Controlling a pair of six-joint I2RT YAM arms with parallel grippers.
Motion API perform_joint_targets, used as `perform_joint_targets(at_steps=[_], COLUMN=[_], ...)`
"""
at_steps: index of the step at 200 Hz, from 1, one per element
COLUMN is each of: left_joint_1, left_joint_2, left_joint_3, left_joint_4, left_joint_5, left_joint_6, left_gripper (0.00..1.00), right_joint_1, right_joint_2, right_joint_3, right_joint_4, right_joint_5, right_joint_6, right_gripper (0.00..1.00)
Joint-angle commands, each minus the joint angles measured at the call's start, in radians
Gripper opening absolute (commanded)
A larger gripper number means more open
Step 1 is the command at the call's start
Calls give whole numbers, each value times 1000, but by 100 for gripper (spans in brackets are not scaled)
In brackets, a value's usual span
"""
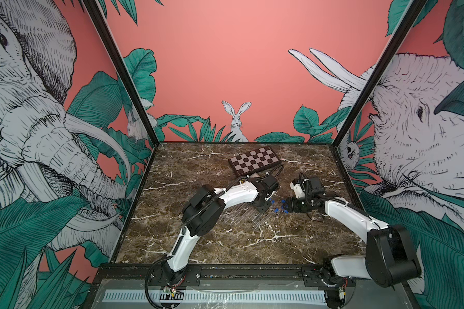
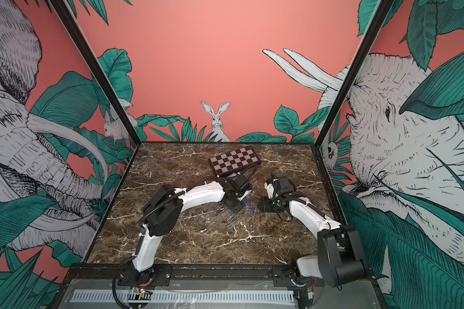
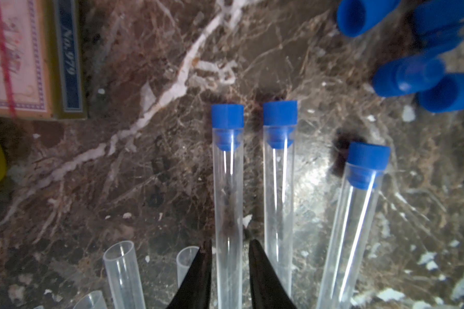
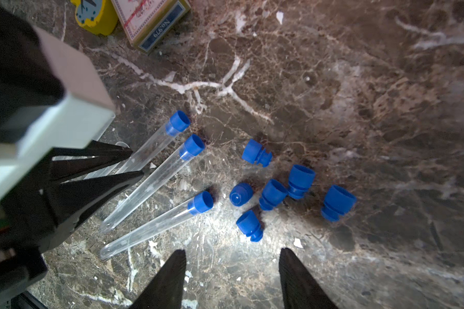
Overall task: Remove stoppers from test tubes
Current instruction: Pick up the test tube at the center of the board.
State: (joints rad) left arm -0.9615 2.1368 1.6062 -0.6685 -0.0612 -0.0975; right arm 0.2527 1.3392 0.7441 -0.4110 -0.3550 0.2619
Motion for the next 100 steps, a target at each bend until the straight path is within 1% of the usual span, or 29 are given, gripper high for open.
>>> perform_joint_targets(at_steps=[1,69,100], left_joint_1=[-6,-6,-6], left_joint_2=[9,43,40], left_joint_3=[29,46,45], left_joint_4=[-32,-43,-43], left_joint_5=[-15,-33,-32], left_joint_6=[5,5,3], left_gripper=[26,25,19], right_joint_1=[-6,-6,-7], right_joint_2=[-26,-30,-33], right_joint_3=[4,0,0], right_joint_4=[-8,-9,-8], right_joint_5=[4,10,3], right_joint_6=[-5,-5,-3], right_gripper=[56,57,59])
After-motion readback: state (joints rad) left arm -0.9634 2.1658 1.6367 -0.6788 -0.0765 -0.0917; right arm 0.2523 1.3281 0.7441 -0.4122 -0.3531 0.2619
